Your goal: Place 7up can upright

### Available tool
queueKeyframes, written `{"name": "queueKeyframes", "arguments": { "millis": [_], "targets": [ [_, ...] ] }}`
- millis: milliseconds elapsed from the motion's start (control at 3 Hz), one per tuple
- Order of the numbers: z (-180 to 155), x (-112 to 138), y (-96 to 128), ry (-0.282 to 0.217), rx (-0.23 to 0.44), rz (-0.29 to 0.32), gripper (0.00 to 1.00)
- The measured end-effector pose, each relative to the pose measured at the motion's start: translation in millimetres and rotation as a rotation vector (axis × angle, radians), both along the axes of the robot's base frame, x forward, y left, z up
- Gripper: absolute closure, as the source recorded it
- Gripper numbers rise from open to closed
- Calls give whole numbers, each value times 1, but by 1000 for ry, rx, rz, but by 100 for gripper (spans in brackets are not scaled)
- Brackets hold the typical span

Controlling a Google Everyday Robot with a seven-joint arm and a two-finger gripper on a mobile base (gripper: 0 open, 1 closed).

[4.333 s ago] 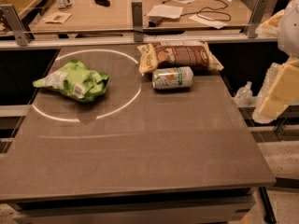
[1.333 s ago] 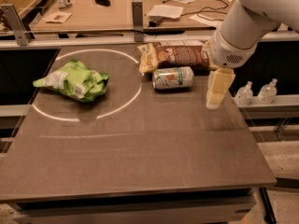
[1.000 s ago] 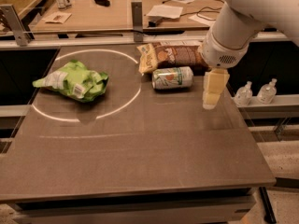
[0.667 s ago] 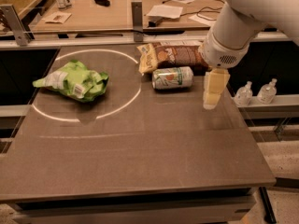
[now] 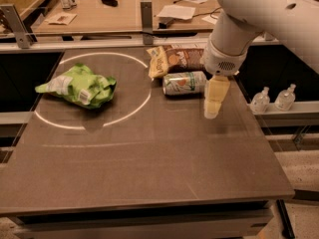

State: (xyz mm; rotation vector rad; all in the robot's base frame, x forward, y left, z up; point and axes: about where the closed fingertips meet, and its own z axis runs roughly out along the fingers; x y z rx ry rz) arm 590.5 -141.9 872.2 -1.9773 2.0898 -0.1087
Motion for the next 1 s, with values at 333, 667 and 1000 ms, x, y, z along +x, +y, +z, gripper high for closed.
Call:
{"name": "queueKeyframes", "arguments": {
  "millis": [333,667,1000],
  "targets": [
    [-4,9,12,21,26,5,0],
    [8,17,27,15,52,15,0],
    [7,25,41,32,73,31,0]
  ]
}}
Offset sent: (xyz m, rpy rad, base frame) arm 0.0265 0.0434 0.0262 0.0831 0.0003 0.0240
